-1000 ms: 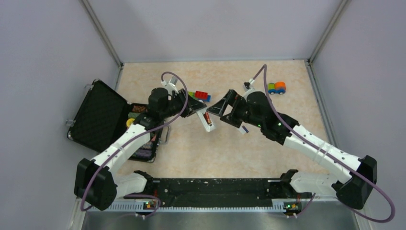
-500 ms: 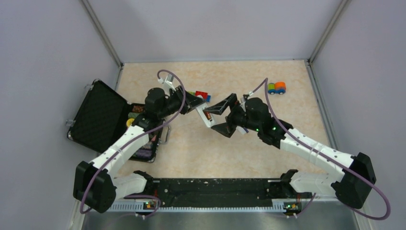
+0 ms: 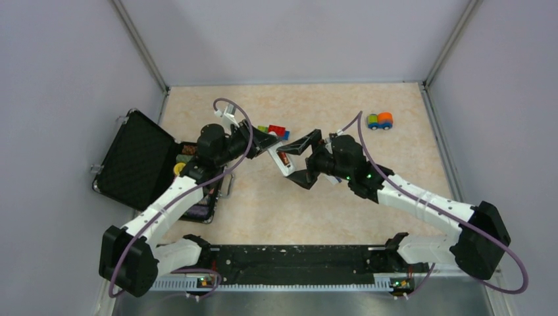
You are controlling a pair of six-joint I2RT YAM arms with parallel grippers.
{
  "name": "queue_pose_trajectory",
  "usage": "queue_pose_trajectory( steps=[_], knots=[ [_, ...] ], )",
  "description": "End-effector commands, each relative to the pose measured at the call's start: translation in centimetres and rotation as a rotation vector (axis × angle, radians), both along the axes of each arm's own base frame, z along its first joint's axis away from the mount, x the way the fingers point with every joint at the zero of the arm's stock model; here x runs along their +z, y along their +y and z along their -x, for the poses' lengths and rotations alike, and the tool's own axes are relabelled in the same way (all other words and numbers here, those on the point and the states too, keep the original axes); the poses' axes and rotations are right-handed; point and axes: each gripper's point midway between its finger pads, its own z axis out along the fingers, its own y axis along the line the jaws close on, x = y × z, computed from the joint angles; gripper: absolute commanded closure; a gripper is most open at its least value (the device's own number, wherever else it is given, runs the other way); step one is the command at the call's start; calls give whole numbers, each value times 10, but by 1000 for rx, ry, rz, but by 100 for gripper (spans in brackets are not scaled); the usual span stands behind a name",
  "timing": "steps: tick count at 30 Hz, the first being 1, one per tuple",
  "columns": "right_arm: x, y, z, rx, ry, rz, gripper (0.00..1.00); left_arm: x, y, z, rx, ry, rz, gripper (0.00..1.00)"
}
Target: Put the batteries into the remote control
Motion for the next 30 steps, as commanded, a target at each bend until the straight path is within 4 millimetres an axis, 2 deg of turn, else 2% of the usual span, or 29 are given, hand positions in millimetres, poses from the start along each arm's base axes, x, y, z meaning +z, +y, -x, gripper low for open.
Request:
queue_pose_trajectory(
  steps=[1,6,10,19,26,30],
  knots=[
    [27,6,-10,-30,-21,-126,1,18,-3,9,-35,-71,41,100],
    [26,6,-14,-53,5,-146,3,21,-5,16,-75,-110,30,100],
    [23,7,-15,-58,28,-161,16,23,-4,19,-85,-135,28,100],
    [21,8,-13,-48,38,-177,21,23,-2,24,-91,-150,25,100],
    [20,8,-12,-42,33,-191,45,29,-2,26,-91,-155,43,100],
    [18,7,-11,-44,32,-187,51,34,-2,28,-90,-145,62,100]
  ],
)
